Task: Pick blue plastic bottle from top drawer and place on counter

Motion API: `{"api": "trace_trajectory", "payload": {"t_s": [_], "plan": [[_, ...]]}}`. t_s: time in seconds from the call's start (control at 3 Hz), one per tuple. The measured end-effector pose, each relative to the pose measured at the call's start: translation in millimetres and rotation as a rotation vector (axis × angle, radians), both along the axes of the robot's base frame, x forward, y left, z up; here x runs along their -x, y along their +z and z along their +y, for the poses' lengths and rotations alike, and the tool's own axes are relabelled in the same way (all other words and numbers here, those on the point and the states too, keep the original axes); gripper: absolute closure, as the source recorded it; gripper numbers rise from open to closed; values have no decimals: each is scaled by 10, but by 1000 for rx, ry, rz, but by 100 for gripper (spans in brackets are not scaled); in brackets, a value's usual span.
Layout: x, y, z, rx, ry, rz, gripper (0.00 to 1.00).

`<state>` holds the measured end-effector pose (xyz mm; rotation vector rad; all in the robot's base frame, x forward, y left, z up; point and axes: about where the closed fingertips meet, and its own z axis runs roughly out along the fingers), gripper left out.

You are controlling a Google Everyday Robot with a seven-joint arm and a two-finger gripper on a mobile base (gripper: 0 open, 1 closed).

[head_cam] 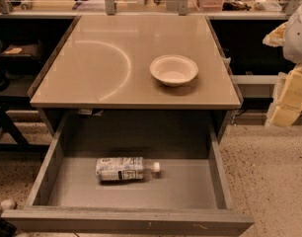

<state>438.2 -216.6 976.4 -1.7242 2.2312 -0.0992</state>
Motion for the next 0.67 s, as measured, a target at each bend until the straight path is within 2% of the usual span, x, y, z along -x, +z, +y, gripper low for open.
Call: {"api": "trace_trajectory", "payload": {"t_s": [0.33,0.67], "plan": [[4,4,19,-5,1,-6,0],[33,-193,259,-28,15,11,0]]}}
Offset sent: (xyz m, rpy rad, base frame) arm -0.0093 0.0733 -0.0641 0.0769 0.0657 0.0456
